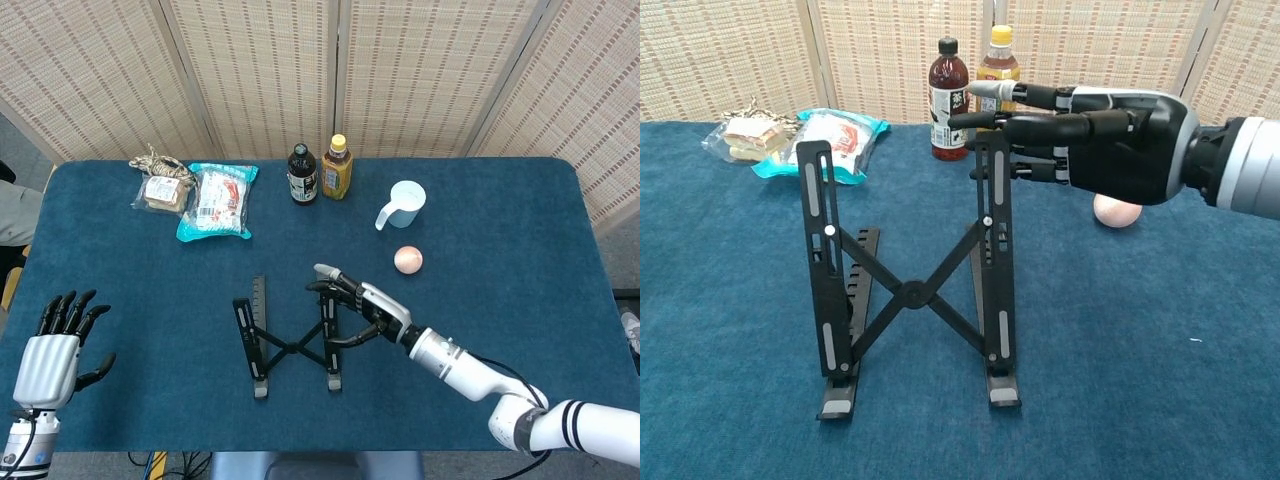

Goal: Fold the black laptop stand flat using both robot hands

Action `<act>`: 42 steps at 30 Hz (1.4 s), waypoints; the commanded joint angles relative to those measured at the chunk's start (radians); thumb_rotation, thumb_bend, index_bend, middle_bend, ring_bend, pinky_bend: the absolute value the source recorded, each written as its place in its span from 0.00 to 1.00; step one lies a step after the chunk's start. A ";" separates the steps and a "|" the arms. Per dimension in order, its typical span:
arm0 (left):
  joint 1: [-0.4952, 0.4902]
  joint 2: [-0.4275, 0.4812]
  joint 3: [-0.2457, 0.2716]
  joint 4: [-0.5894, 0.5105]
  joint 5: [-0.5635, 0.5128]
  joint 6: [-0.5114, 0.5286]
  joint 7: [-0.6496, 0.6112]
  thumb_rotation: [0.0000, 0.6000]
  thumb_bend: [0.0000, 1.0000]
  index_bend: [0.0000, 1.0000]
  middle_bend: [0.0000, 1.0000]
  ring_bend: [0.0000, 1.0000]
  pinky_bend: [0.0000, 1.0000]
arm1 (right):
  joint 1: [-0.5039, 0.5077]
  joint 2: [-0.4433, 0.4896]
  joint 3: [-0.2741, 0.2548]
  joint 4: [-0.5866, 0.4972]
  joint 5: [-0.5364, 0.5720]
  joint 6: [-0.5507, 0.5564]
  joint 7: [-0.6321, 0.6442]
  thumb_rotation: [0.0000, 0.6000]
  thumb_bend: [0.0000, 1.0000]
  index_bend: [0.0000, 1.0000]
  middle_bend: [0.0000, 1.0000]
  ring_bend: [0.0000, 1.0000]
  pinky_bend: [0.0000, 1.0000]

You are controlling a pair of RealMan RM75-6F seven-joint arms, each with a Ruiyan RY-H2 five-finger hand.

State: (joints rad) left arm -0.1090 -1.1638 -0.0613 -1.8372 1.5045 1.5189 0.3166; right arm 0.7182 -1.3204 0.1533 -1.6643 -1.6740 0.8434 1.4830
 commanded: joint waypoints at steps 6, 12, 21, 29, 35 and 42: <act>0.000 -0.001 0.000 -0.002 0.000 0.001 0.002 1.00 0.22 0.22 0.10 0.03 0.02 | 0.011 0.106 -0.149 -0.110 -0.165 0.121 0.054 1.00 0.00 0.00 0.17 0.10 0.17; 0.000 -0.004 0.002 0.003 0.002 -0.001 -0.003 1.00 0.22 0.22 0.10 0.03 0.02 | 0.010 0.142 -0.233 -0.158 -0.213 0.175 0.041 1.00 0.00 0.00 0.16 0.10 0.17; -0.003 -0.008 0.001 0.009 0.001 -0.004 -0.008 1.00 0.22 0.22 0.10 0.03 0.02 | 0.016 0.171 -0.301 -0.197 -0.224 0.228 0.011 1.00 0.00 0.00 0.15 0.10 0.17; -0.003 -0.010 0.000 0.013 0.000 -0.005 -0.011 1.00 0.22 0.22 0.10 0.03 0.02 | 0.028 0.177 -0.326 -0.201 -0.212 0.255 -0.002 1.00 0.00 0.00 0.15 0.10 0.17; -0.004 -0.012 0.000 0.016 -0.002 -0.006 -0.013 1.00 0.22 0.22 0.10 0.03 0.02 | 0.040 0.164 -0.315 -0.179 -0.160 0.255 -0.008 1.00 0.00 0.00 0.15 0.10 0.17; -0.002 -0.012 0.001 0.018 -0.003 -0.005 -0.014 1.00 0.22 0.22 0.10 0.03 0.02 | 0.058 0.129 -0.302 -0.141 -0.112 0.228 0.002 1.00 0.00 0.00 0.15 0.10 0.17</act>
State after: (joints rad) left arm -0.1113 -1.1761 -0.0600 -1.8197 1.5018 1.5142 0.3023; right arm 0.7725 -1.1872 -0.1516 -1.8094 -1.7898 1.0750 1.4825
